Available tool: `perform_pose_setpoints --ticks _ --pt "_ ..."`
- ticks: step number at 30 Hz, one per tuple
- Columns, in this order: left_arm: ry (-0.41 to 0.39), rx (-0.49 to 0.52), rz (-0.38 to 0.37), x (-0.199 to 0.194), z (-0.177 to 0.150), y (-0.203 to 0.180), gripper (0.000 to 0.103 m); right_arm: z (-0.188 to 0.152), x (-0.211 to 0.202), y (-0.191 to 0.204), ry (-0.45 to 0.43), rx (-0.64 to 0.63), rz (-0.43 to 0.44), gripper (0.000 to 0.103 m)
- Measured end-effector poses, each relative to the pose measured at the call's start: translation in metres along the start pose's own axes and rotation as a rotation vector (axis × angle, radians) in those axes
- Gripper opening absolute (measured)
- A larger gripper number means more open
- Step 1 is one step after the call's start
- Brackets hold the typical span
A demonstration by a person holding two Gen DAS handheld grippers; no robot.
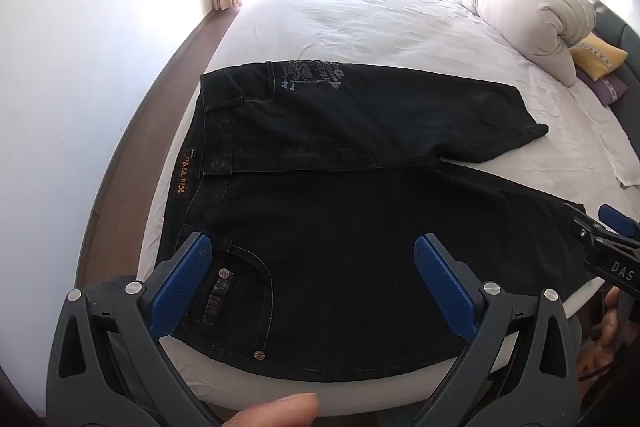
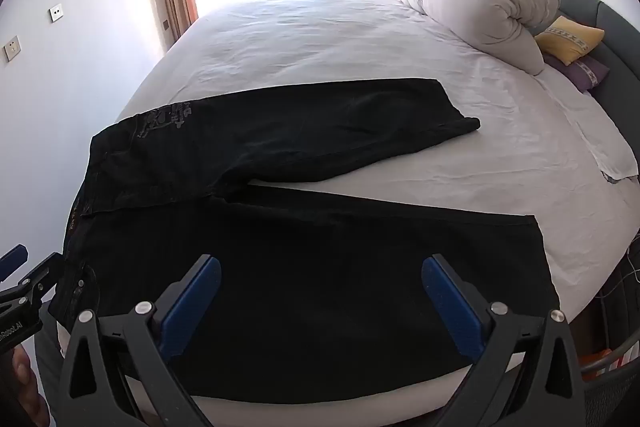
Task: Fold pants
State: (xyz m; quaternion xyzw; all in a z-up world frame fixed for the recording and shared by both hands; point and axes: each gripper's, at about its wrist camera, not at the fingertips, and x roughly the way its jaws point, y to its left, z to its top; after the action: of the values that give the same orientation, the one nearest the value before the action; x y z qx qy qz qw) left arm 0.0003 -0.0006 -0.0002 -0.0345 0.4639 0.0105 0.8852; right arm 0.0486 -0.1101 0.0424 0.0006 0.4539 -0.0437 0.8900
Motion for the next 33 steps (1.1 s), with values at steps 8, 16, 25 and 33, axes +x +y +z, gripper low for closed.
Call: perform_pose_setpoints --ticks 8,16,25,33 --pt "-0.003 -0.005 -0.011 0.005 -0.003 0.002 0.103 0.003 -0.001 0.002 -0.002 0.003 0.003 0.103" --pt "-0.001 -0.006 -0.009 0.001 -0.002 0.003 0.103 -0.003 0.006 0.002 0.017 -0.002 0.026 0.103" --pt "0.0 -0.006 -0.01 0.001 -0.003 0.0 0.103 -0.004 0.005 0.005 0.019 -0.005 0.027 0.103" --pt "0.0 -0.005 -0.01 0.003 -0.006 -0.001 0.103 -0.007 0.006 0.005 0.023 -0.007 0.032 0.103"
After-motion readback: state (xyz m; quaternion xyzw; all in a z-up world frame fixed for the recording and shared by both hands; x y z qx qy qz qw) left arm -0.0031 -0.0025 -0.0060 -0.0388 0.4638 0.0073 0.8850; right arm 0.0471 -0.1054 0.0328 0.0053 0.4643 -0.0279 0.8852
